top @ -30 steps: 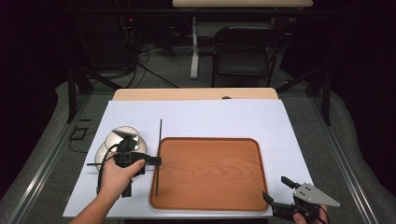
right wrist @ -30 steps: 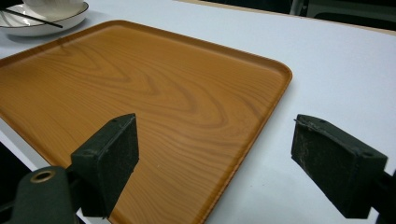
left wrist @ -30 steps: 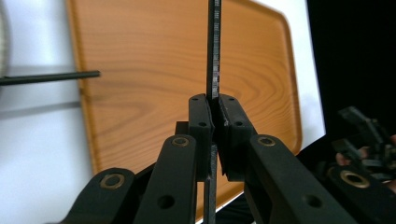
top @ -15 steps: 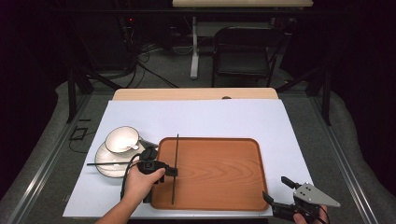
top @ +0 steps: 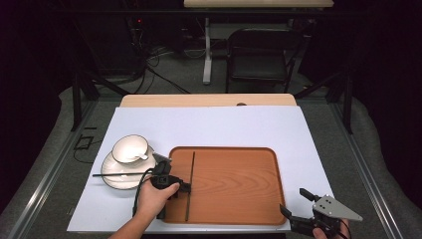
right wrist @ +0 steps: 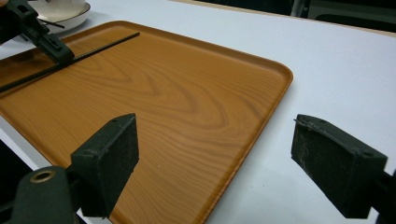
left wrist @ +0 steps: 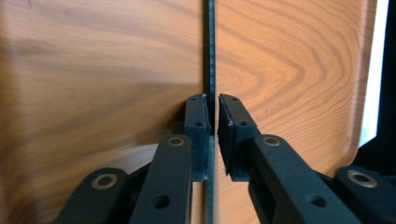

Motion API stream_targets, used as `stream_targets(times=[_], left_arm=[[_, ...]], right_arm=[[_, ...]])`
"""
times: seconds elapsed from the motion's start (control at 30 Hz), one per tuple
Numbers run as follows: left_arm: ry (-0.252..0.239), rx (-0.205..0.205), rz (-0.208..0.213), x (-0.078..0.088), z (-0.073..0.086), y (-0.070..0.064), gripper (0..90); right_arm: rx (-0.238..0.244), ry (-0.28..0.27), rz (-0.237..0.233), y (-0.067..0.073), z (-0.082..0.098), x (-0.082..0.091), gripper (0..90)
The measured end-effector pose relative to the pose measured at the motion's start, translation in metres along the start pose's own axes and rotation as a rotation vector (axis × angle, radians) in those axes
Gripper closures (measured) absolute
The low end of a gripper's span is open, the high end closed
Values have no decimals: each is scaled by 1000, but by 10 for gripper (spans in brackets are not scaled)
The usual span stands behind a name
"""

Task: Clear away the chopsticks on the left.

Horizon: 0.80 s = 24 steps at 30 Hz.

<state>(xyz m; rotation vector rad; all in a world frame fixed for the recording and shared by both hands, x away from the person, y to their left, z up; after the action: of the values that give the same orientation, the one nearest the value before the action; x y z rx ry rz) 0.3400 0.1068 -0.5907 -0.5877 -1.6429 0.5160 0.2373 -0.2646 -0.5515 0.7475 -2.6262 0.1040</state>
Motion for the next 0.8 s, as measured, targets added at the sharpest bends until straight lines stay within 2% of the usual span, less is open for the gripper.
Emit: stream_targets(times=[0.07, 0.23, 0.3, 0.37, 0.4, 0.47, 0.67, 0.8], left_arm=[[-3, -10, -8, 0, 0, 0, 830], [-17, -8, -4, -1, 0, -1, 836], [-7, -11, -4, 0, 1, -1, 836], [1, -19, 2, 1, 1, -2, 813], [-17, -18, -6, 0, 0, -3, 791], [-8, -29, -11, 2, 1, -3, 791], [-74, -72, 9, 31, -7, -15, 709], [-120, -95, 6, 54, -13, -17, 664]], right_arm=[[1, 1, 0, 0, 0, 0, 145], [4, 0, 1, 0, 0, 0, 145], [2, 0, -1, 0, 0, 0, 145], [1, 0, -1, 0, 0, 0, 145], [2, 0, -1, 0, 0, 0, 145], [2, -1, -1, 0, 0, 0, 145], [3, -1, -1, 0, 0, 0, 145], [4, 0, -1, 0, 0, 0, 145]])
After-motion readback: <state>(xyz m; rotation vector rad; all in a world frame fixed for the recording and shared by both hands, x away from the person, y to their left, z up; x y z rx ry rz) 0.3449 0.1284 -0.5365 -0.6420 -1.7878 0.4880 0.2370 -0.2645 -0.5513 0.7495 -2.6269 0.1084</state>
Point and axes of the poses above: each handheld gripper's, and its own axes: x roughly backward along the jaws, z roughly out of its underside, y roughly to its left, the point moved 6 cm from there along -x, roughly forward along the jaws, and after that the axes turned 1 degree about -x, right-handed, at the moved point
